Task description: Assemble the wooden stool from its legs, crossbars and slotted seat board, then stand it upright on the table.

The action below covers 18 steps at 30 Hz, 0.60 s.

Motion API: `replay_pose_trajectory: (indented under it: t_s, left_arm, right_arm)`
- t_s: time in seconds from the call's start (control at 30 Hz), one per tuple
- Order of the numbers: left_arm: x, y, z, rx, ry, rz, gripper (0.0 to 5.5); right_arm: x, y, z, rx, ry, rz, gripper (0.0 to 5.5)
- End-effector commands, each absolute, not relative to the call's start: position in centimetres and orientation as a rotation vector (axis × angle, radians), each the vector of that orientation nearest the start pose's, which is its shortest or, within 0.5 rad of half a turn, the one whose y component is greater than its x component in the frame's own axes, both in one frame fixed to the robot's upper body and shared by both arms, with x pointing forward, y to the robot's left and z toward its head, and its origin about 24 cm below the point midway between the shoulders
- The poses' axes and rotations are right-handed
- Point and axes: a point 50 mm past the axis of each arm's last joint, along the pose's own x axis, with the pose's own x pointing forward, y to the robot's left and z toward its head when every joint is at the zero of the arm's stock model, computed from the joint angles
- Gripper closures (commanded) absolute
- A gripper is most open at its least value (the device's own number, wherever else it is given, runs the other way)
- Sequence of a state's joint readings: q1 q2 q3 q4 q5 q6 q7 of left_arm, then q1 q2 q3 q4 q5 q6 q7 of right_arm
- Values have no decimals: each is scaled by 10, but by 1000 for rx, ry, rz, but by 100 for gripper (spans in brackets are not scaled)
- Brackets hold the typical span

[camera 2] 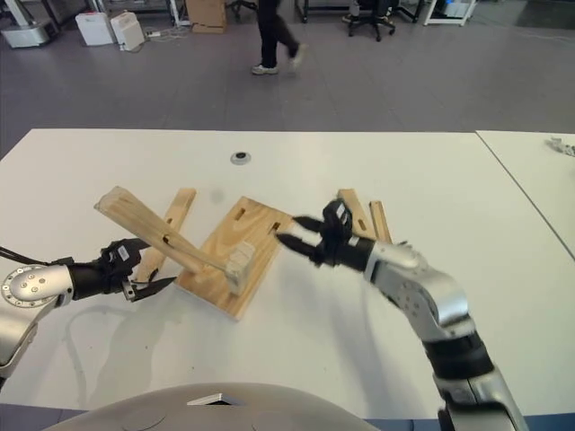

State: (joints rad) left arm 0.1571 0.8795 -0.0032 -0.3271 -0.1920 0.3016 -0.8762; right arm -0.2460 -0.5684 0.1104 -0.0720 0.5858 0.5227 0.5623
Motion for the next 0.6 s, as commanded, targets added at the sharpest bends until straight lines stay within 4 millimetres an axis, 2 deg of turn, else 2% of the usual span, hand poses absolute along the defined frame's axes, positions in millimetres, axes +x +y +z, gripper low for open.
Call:
replay_pose_trajectory:
  t_s: [0.03,0.1,0.17,0.23,0.3,0.37,0.43,0.5,0.6]
  left_arm:
    - [206,226,97,667,472,-1026,102]
    - [202,221,88,702,523,-1089,102]
    - [199,216,80,725,566,-1140,102]
    - [201,213,74,766,588,-1181,102]
    - [207,207,71,805,570,-1205,102]
    - [216,196,67,830,510,-1197,102]
    - [226,185,62,859,452,-1170,102]
    - [238,175,65,837,385,-1110,102]
    - [259,172,68,791,350,-1016,102]
  right_arm:
    - [343,-175,82,-163,276,592,228]
    - [364,-157,67,-267,329,590,228]
    - [372,-142,54,-393,382,606,228]
    - [369,-132,40,-533,446,685,228]
    - [363,-133,27,-657,509,771,228]
    - [355,-140,18,-687,566,856,228]
    - [341,-152,9,-559,642,1009,228]
    - [317,-183,0,-496,752,1202,228]
    - [282,-229,-5,-484,788,1327,228]
